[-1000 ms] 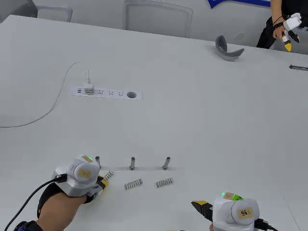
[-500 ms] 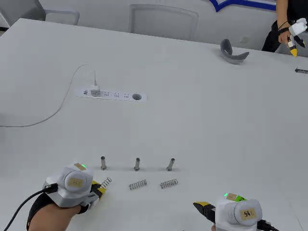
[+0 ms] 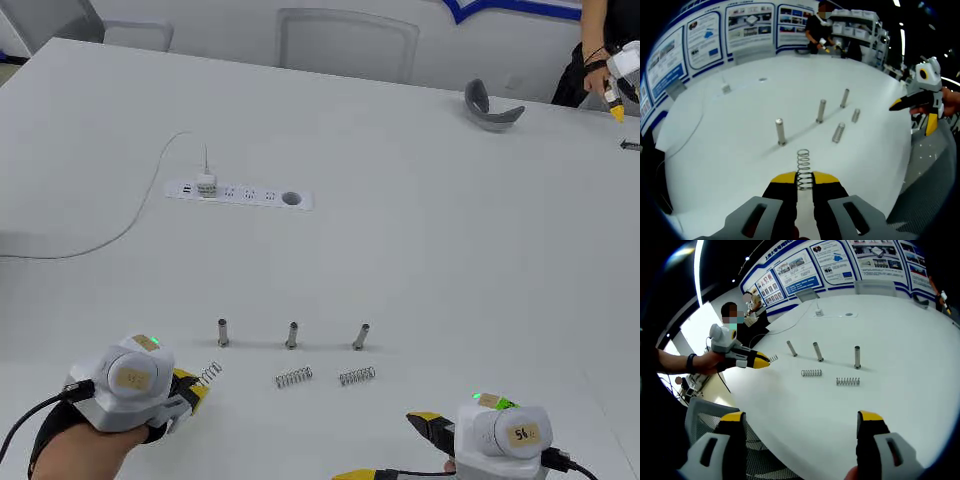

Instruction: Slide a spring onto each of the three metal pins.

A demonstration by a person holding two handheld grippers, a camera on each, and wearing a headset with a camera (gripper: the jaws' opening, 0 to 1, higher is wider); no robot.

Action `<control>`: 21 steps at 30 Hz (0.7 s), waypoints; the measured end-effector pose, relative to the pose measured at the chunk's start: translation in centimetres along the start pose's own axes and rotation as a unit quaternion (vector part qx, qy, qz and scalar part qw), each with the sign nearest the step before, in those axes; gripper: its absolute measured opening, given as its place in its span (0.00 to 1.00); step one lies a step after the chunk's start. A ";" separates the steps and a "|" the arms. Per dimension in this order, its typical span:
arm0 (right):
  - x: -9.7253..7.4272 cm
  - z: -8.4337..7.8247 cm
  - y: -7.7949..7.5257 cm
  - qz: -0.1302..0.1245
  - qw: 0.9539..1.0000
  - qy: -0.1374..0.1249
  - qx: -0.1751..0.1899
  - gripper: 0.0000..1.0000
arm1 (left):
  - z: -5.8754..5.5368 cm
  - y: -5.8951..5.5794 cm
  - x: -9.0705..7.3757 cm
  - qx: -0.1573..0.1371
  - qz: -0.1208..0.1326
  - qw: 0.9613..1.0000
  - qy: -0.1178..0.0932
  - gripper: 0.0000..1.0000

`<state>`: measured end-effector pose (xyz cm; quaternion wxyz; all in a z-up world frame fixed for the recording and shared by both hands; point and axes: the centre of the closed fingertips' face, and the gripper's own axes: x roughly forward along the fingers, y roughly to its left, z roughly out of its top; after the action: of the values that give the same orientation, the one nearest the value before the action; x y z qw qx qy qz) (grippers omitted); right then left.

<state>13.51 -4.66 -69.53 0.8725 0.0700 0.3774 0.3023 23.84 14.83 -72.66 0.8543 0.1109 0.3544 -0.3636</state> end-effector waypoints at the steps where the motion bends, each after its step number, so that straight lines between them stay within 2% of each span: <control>1: 0.0 0.0 0.0 0.001 1.000 -0.001 0.000 0.93 | 0.1 0.0 -0.1 0.000 0.000 1.000 -0.001 0.10; 11: 0.2 0.6 0.1 0.006 1.000 -0.005 0.000 0.92 | 0.7 0.0 -1.4 0.002 -0.003 1.000 -0.012 0.10; 21: 0.5 1.2 0.2 0.015 1.000 -0.006 0.002 0.88 | 1.5 -0.8 -2.4 0.014 -0.013 1.000 -0.021 0.10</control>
<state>14.46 -4.10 -68.92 0.8700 0.0796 0.3716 0.3142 22.90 14.84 -69.91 0.8549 0.1104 0.3332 -0.3819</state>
